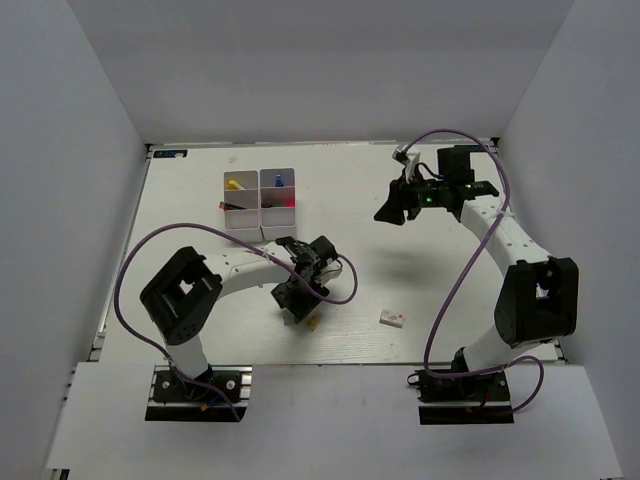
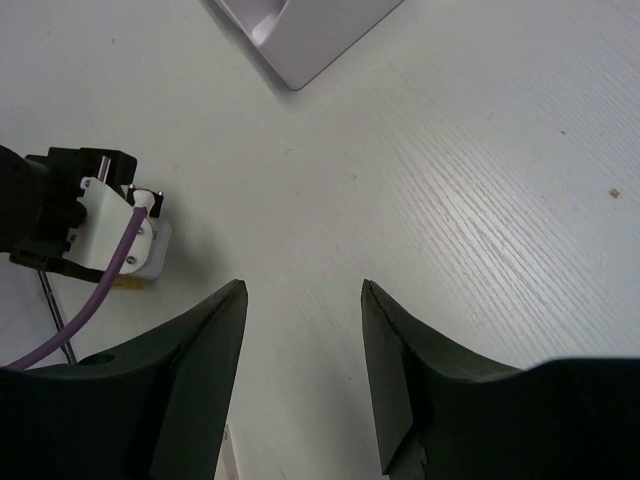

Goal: Sort the stationery into containers
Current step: Grab a piece of stationery with the left arm

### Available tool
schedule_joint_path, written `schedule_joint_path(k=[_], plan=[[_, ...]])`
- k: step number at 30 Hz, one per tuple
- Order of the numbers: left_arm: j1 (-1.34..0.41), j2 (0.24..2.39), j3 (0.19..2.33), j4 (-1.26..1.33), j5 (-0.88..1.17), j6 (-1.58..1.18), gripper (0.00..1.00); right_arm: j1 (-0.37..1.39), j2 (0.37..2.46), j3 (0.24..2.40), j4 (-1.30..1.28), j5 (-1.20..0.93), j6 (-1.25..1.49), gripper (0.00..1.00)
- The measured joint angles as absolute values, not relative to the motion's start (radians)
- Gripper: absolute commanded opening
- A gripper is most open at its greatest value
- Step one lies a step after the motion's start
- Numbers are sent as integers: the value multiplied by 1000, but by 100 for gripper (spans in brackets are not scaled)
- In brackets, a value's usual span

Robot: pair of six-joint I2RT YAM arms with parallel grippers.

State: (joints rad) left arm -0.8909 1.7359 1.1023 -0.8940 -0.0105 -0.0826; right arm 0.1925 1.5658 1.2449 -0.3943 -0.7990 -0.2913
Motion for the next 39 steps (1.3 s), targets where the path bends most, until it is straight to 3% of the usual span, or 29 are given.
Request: schedule_joint_path(k=[8, 12, 17, 23, 25, 26, 31, 34, 36, 37, 39], plan=[[-931, 1784, 1102, -905, -15, -82, 61, 170, 1565, 1229, -391, -828, -283, 57], [-950, 1796, 1109, -907, -15, -79, 55, 157, 1560, 1205, -391, -836, -271, 58], [-962, 1803, 1119, -905, -15, -79, 38, 143, 1538, 1179, -392, -842, -264, 58], [-977, 1810, 1131, -897, -16, -78, 32, 126, 1518, 1176, -387, -850, -261, 60], [-981, 1810, 1132, -889, -16, -79, 24, 122, 1517, 1173, -387, -854, -259, 60], [-982, 1810, 1133, -887, -16, -83, 15, 120, 1517, 1172, -387, -855, -258, 60], [-972, 1805, 1135, -881, -20, -123, 5, 114, 1515, 1163, -387, -860, -253, 60], [-953, 1779, 1139, -834, -27, -172, 0, 106, 1511, 1162, -385, -859, -250, 53], [-934, 1748, 1156, -803, -49, -213, 0, 99, 1507, 1157, -379, -859, -245, 43], [-923, 1732, 1170, -784, -69, -235, 0, 95, 1504, 1153, -373, -859, -244, 28], [-901, 1700, 1191, -738, -119, -276, 0, 89, 1502, 1146, -367, -860, -243, 9]])
